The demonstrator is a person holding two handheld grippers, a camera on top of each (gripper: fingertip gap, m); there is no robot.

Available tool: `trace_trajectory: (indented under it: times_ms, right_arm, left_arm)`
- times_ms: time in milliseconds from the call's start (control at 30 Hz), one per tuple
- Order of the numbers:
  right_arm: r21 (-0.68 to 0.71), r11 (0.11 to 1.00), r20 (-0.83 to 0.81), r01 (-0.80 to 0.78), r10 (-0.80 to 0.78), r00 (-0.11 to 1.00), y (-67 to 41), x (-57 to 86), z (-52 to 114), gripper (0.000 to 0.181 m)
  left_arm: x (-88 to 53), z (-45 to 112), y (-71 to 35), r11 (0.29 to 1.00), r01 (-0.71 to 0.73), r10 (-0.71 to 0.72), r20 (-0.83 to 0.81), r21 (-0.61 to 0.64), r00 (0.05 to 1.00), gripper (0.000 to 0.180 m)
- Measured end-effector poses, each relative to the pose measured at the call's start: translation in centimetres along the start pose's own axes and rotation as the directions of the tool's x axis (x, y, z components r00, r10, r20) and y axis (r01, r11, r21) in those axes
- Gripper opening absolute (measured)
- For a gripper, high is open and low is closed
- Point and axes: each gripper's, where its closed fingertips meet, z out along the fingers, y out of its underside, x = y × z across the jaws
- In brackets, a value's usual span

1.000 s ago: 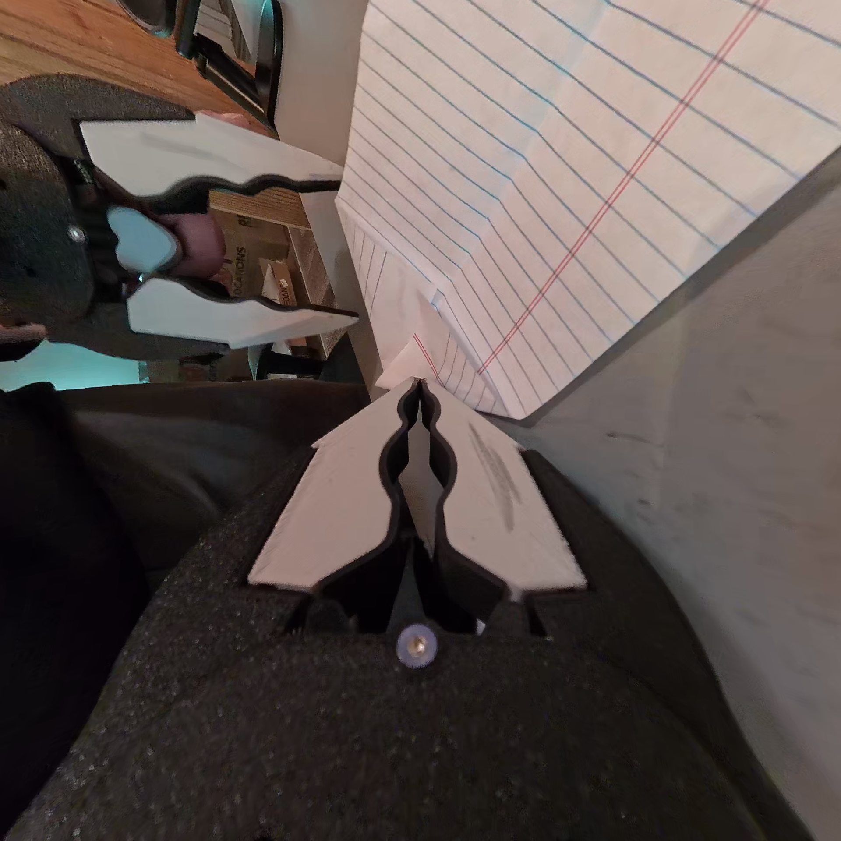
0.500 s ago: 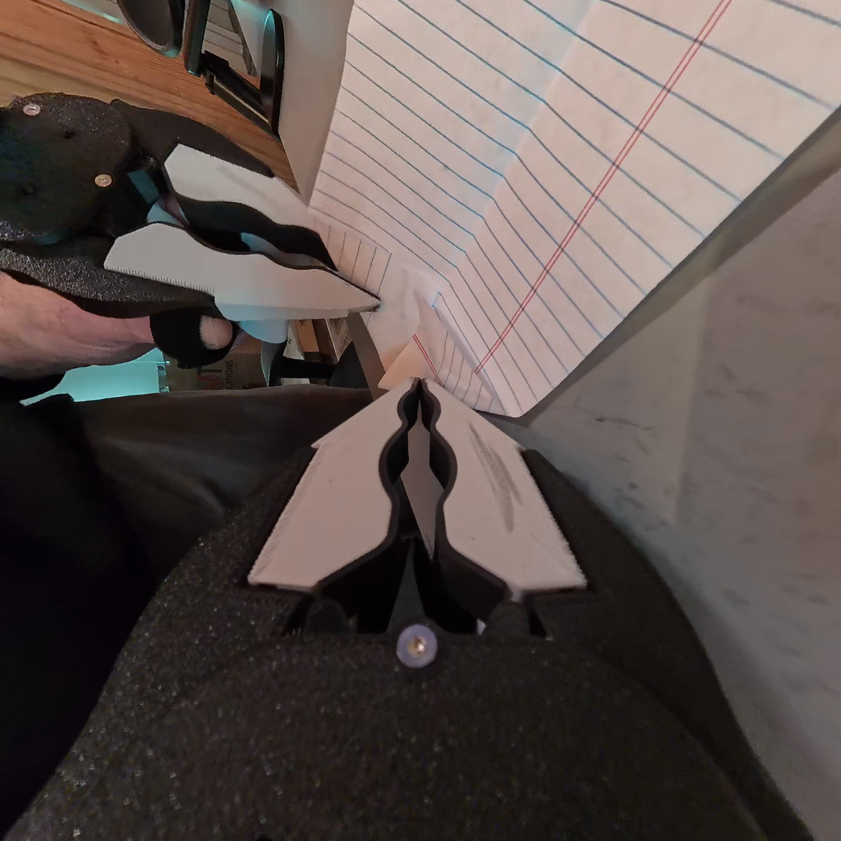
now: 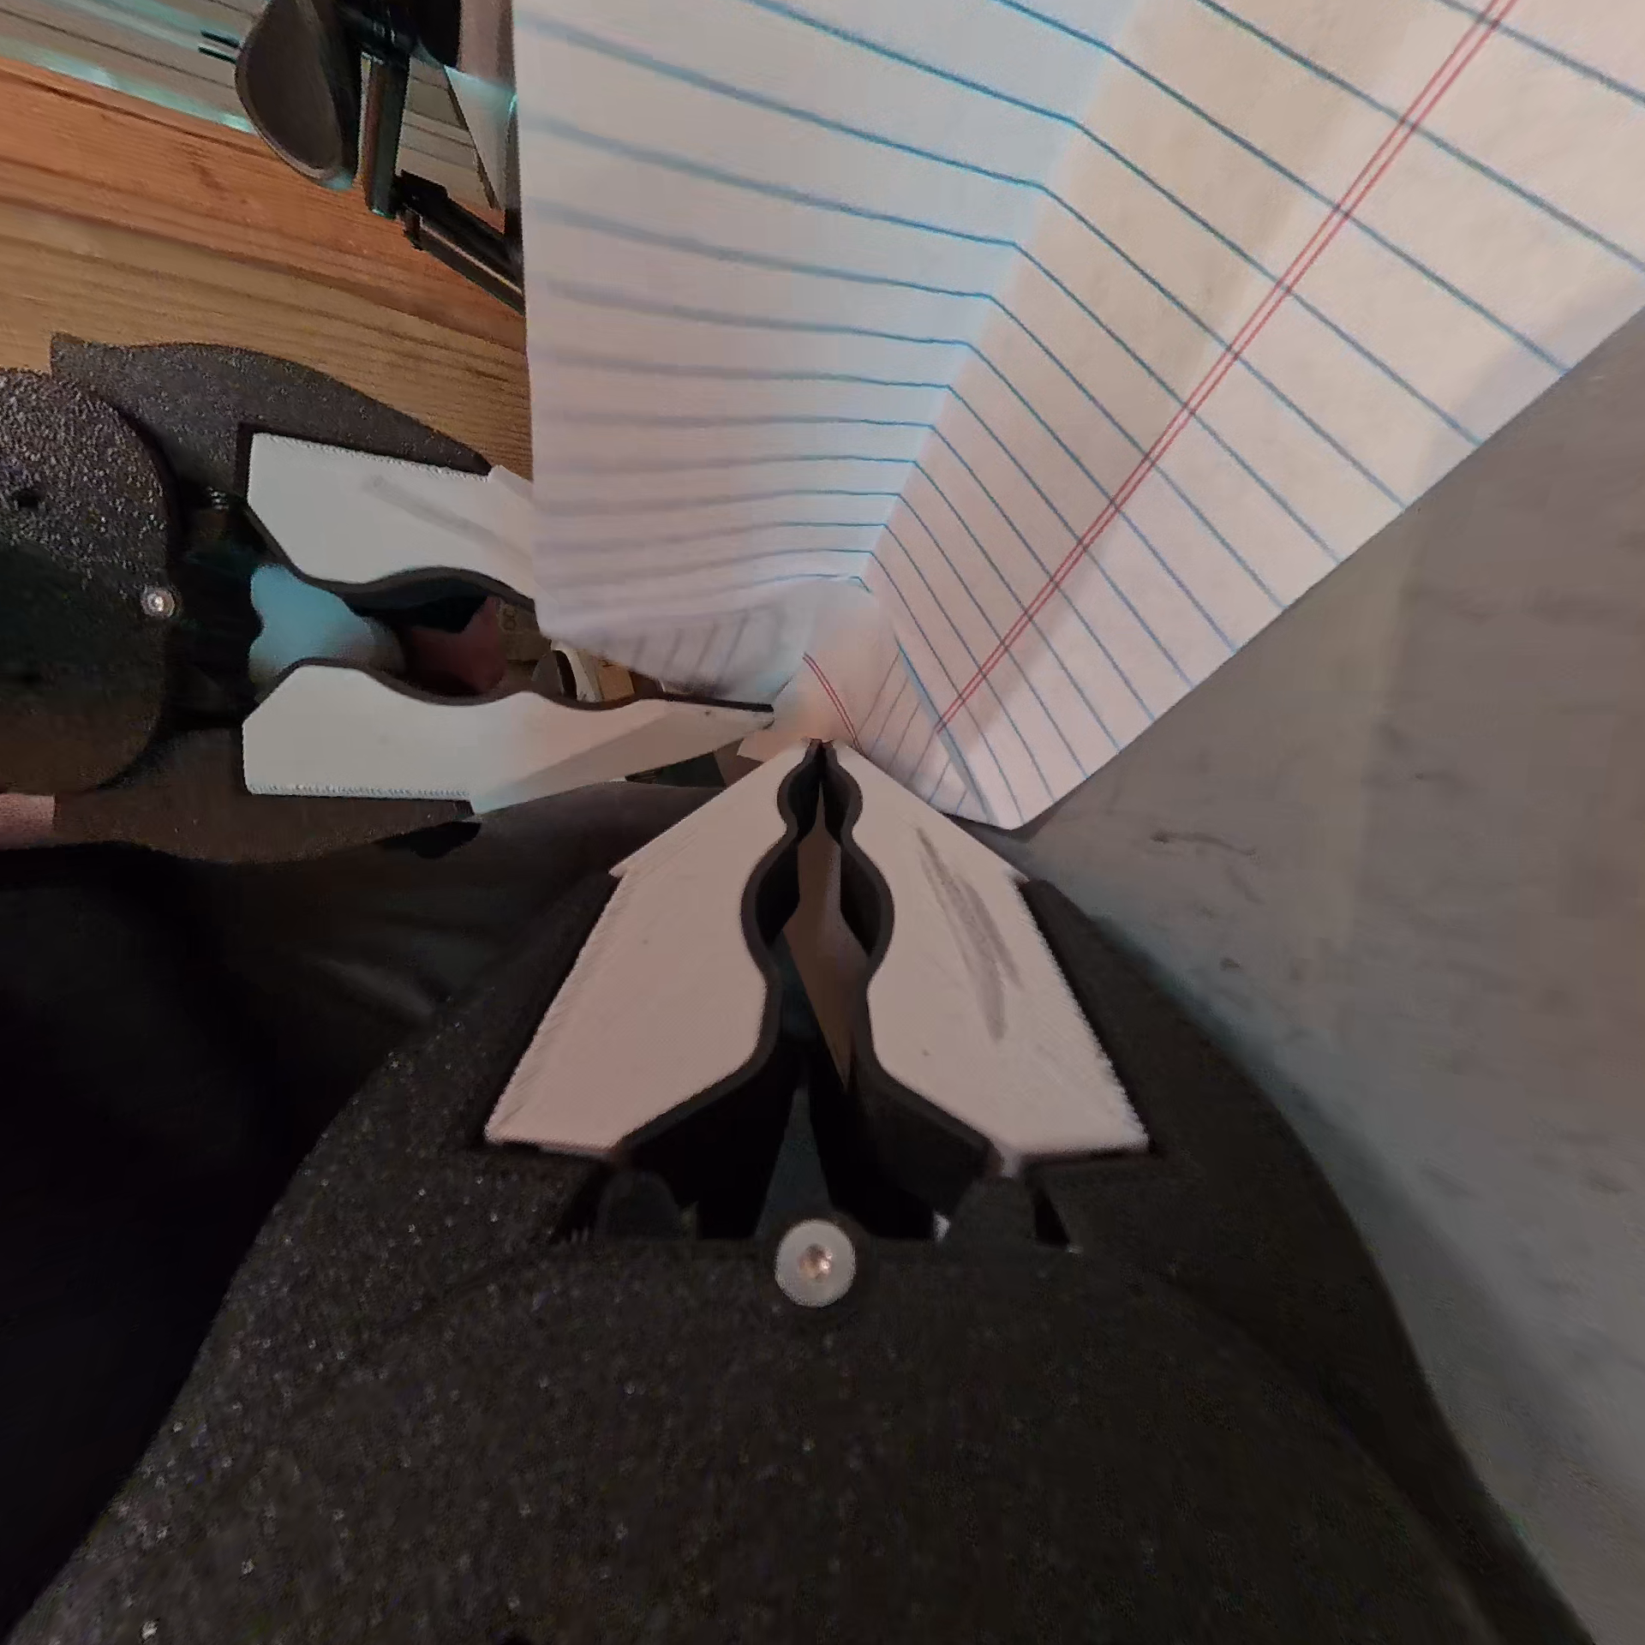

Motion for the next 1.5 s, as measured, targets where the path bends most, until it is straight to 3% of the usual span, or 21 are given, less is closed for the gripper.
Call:
trace_trajectory:
  times_ms: [200,467,700,1033,1333,1500]
  right_arm:
    - [0.007,1.000,0.013,-0.015,0.015,1.000,0.0,0.0,-0.1,0.000]
    - [0.010,1.000,0.000,-0.013,0.013,1.000,0.0,0.4,-1.0,0.000]
    - [0.013,1.000,-0.016,0.019,-0.018,1.000,0.5,0.4,-3.0,0.000]
    - [0.034,0.998,-0.076,0.058,-0.055,0.996,-0.9,0.7,-2.6,0.000]
    - [-0.009,0.995,-0.124,0.098,-0.098,0.987,-0.7,1.3,-2.2,0.000]
    - [0.010,0.998,-0.118,0.068,-0.066,0.991,-0.8,1.4,-2.4,0.000]
  left_arm:
    - [1.0,0.7,-0.1,0.990,-0.141,0.142,0.023,-0.022,0.990,0.018]
    - [1.3,1.3,-0.1,0.975,-0.217,0.219,0.040,-0.044,0.975,0.018]
    - [1.3,1.2,-0.3,0.973,-0.228,0.231,0.055,-0.043,0.972,0.031]
    - [0.9,0.6,-0.9,0.993,-0.116,0.116,0.014,0.006,0.993,0.035]
    - [-4.0,-1.2,-3.3,0.984,0.129,-0.134,0.026,0.124,0.991,0.041]
    - [-3.6,-0.1,-2.6,0.988,0.150,-0.147,-0.051,0.042,0.988,0.036]
